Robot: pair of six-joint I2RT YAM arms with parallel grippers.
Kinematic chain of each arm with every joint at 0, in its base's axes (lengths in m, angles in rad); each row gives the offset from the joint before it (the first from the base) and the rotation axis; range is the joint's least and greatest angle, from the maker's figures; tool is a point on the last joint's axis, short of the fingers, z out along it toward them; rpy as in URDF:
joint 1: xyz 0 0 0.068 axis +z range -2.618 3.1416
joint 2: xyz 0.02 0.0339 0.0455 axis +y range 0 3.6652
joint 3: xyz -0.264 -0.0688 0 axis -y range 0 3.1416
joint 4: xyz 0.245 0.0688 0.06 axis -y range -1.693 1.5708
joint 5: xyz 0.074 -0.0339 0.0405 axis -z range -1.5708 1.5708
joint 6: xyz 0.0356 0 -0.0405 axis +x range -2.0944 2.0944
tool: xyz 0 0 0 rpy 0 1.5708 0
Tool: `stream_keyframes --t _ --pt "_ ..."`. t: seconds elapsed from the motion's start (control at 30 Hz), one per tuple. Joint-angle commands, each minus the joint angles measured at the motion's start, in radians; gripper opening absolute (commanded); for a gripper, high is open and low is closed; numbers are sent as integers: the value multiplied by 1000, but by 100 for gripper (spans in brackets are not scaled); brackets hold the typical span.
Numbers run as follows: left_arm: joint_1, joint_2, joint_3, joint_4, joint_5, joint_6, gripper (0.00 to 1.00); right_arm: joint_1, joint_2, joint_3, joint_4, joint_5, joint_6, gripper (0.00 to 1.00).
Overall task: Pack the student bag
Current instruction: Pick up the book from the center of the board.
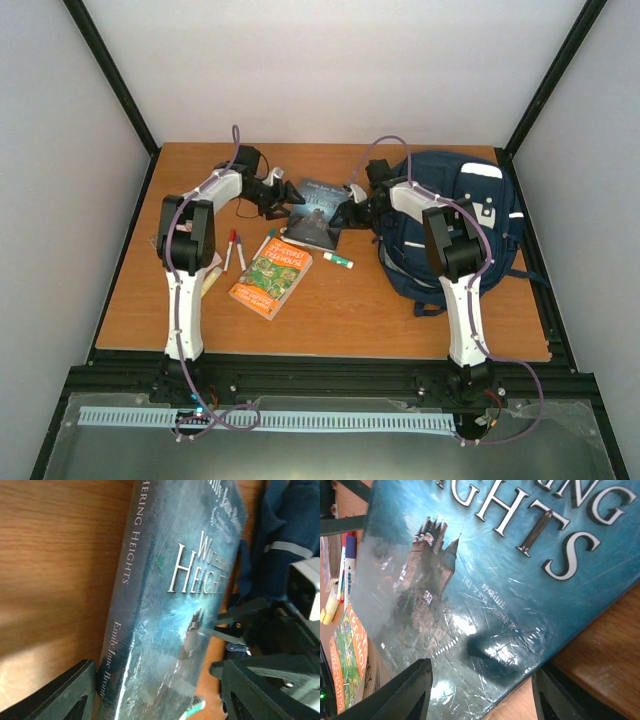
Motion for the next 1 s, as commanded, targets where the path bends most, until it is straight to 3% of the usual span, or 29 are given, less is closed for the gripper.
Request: stream_keyframes --t 0.0,0.27,0.6,0.77,0.97 --pt "-62 -130 -21 66 128 -78 70 18 57 2 -13 -27 -12 56" --pt "-87 -212 -148 99 96 -153 70 18 58 2 -14 -69 -20 57" --pt "-110 -231 -243 135 83 -130 68 17 67 1 -18 -87 -23 57" --pt "-110 -249 -270 231 117 -179 65 18 71 -2 -21 -92 -26 57" --pt "-113 -253 -265 303 111 -229 53 18 77 -2 -22 -100 -27 57"
